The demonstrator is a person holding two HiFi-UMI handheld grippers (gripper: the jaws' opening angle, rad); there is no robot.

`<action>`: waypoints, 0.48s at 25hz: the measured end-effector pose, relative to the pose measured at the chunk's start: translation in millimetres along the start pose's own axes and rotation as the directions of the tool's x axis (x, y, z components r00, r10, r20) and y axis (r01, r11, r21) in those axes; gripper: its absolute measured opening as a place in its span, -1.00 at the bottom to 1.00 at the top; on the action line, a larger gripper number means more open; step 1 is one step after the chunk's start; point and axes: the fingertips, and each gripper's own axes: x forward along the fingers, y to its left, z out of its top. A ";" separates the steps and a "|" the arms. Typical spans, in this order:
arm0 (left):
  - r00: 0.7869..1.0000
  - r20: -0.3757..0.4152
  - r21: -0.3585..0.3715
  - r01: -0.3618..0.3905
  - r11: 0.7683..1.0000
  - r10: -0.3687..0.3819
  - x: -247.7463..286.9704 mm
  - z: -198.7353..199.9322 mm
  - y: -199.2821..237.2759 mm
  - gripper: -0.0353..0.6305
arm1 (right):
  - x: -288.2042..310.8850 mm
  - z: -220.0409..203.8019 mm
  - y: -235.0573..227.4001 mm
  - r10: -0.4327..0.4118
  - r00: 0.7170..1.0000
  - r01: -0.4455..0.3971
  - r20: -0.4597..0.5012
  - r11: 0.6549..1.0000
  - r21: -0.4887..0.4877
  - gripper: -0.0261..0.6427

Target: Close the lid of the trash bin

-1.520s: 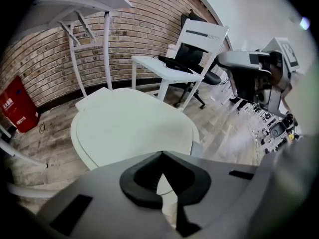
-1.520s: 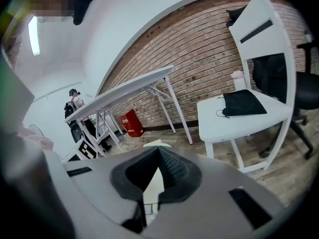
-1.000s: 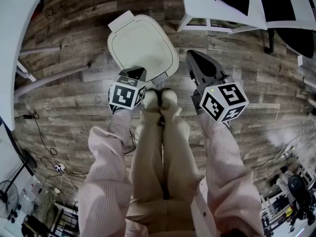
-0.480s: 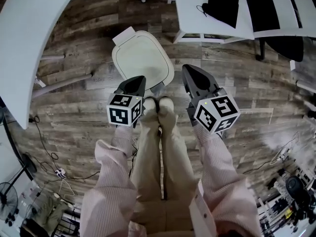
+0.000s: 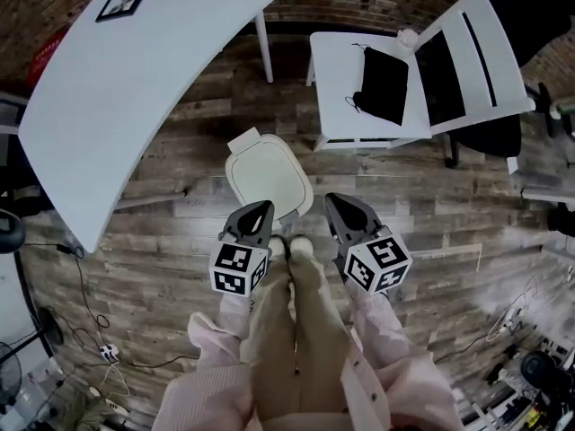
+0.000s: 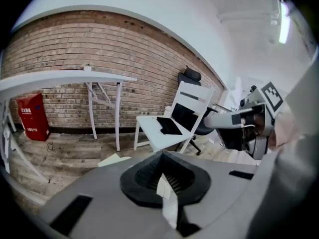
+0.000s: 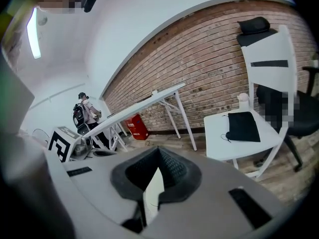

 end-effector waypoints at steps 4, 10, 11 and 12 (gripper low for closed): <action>0.998 0.067 0.003 -0.012 1.000 0.011 -22.5 35.0 -7.1 -0.92 | -13.2 18.2 7.6 0.007 1.000 -0.007 0.011 1.000 -0.001 -0.91; 0.988 0.153 0.019 -0.004 1.000 0.001 -63.2 80.4 -22.0 -0.92 | -32.6 44.0 31.4 0.020 0.999 -0.020 0.033 1.000 -0.016 -0.91; 0.985 0.170 0.021 -0.007 1.000 0.004 -70.3 87.8 -23.0 -0.92 | -34.8 49.5 35.6 0.025 0.999 -0.024 0.041 0.999 -0.021 -0.91; 0.983 0.186 0.026 -0.010 1.000 0.005 -77.7 94.8 -24.0 -0.92 | -37.0 55.2 40.1 0.031 0.998 -0.029 0.049 0.999 -0.027 -0.91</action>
